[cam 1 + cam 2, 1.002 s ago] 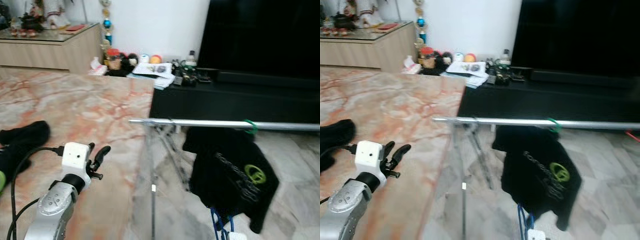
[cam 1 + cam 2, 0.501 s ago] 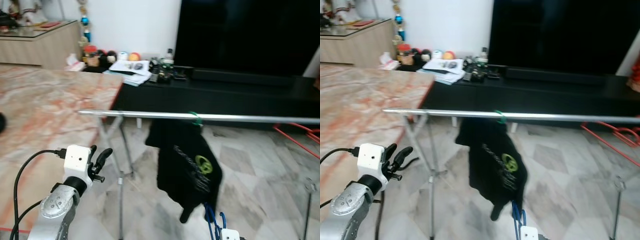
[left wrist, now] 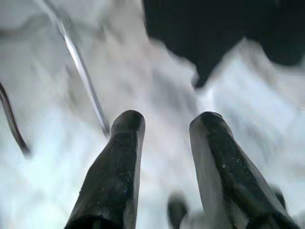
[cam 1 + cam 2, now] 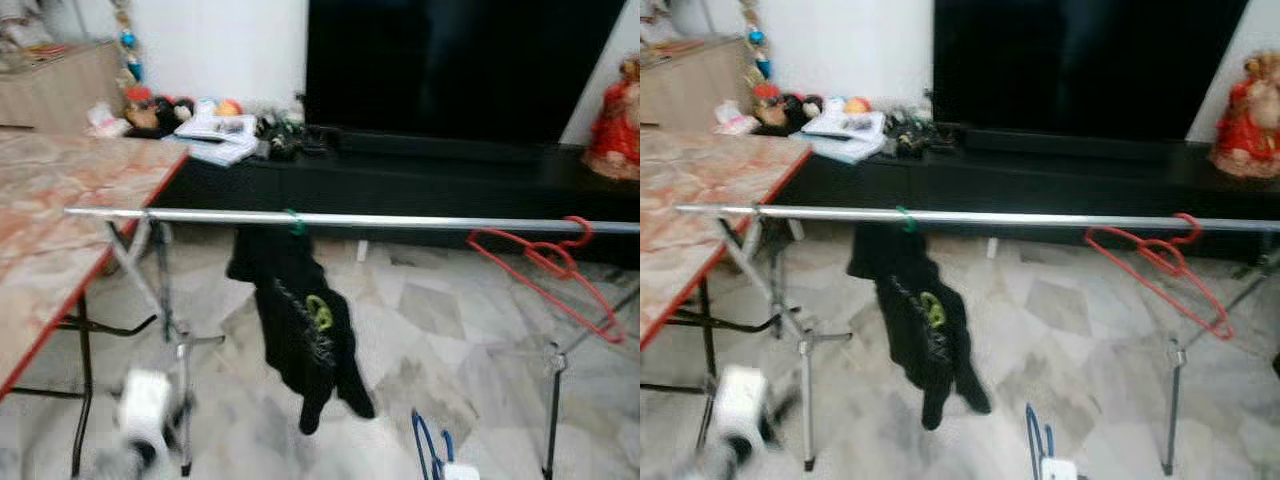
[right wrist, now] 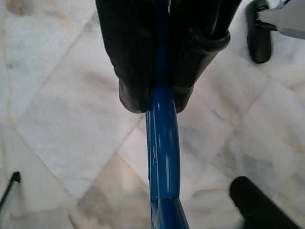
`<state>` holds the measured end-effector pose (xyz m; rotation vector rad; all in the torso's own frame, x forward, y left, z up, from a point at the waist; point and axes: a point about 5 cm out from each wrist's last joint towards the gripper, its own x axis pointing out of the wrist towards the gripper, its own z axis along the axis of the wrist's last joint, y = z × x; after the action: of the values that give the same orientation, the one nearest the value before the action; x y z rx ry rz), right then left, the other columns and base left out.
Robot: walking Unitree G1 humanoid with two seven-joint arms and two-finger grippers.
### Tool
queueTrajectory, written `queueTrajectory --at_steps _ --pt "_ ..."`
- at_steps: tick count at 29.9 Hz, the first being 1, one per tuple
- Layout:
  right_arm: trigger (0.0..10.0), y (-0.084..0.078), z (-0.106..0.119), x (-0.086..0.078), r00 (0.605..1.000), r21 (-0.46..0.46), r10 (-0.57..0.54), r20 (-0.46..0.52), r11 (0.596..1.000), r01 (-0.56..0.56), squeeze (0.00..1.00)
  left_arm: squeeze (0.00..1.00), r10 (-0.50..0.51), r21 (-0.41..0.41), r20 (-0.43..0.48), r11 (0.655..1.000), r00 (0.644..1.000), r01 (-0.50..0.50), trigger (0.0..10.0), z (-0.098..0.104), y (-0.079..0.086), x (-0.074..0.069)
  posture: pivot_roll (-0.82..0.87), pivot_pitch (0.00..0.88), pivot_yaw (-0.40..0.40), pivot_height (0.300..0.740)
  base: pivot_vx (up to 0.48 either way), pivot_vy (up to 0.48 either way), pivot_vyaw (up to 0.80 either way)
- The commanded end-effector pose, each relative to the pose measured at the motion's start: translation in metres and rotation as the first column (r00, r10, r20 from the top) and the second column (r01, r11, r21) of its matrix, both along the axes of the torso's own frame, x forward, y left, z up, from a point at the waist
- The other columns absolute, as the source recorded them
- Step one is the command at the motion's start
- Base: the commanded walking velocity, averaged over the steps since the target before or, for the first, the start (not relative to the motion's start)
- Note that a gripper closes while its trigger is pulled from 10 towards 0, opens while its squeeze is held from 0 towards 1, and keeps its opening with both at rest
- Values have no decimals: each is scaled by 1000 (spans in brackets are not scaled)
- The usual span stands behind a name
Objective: Hang hanger
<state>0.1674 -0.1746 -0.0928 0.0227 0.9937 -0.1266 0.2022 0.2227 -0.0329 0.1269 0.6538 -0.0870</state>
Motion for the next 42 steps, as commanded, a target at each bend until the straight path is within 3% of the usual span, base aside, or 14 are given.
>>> queueTrajectory --at_steps 1,2,3,5,8,11,14,18,24,34,42 --pt "10000 12 1 4 1000 37 -2 10 999 2 0 0 21 52 4 998 1000 -21 10000 2 14 0 142 0 4 740 0 0 0" --pt "10000 13 1 5 1000 35 -3 11 999 3 0 0 30 61 -38 998 999 -28 10000 -6 15 -8 135 0 3 740 0 0 0" --pt "10000 12 1 5 1000 32 -4 12 999 4 0 0 51 62 -135 997 989 -43 10000 -24 15 -28 128 0 1 740 0 0 0" --pt "10000 10 2 6 1000 28 -5 12 1000 4 0 0 60 57 -217 997 974 -48 10000 -38 11 -43 128 0 -3 740 0 0 0" --pt "10000 8 2 6 1000 26 -4 12 1000 4 0 0 60 55 -245 997 968 -48 10000 -42 9 -48 127 0 -3 740 0 0 0" --pt "10000 -7 3 7 1000 10 -5 15 1000 5 0 0 71 70 -314 996 947 -51 10000 -53 4 -61 117 0 -3 740 0 -314 0" --pt "10000 -7 3 7 1000 10 -5 15 1000 5 0 0 71 70 -314 996 947 -51 10000 -53 4 -61 117 0 -3 740 0 -472 0" --pt "10000 -29 8 10 999 -10 -17 28 1000 17 0 0 62 73 -333 997 941 -40 10000 -58 2 -62 109 0 0 740 0 -236 0" --pt "10000 -46 11 10 999 -28 -6 35 1000 7 0 0 73 68 -329 996 942 -54 10000 -58 -2 -57 113 0 -5 740 0 0 0" --pt "10000 -42 11 10 999 -12 3 50 1000 -3 0 0 77 31 -348 997 934 -70 10000 -62 -7 -63 104 0 -7 740 0 0 0" --pt "10000 -28 8 7 998 -14 46 52 999 -45 0 0 92 41 -372 996 924 -82 10000 -65 -7 -70 105 0 -12 740 0 0 300"
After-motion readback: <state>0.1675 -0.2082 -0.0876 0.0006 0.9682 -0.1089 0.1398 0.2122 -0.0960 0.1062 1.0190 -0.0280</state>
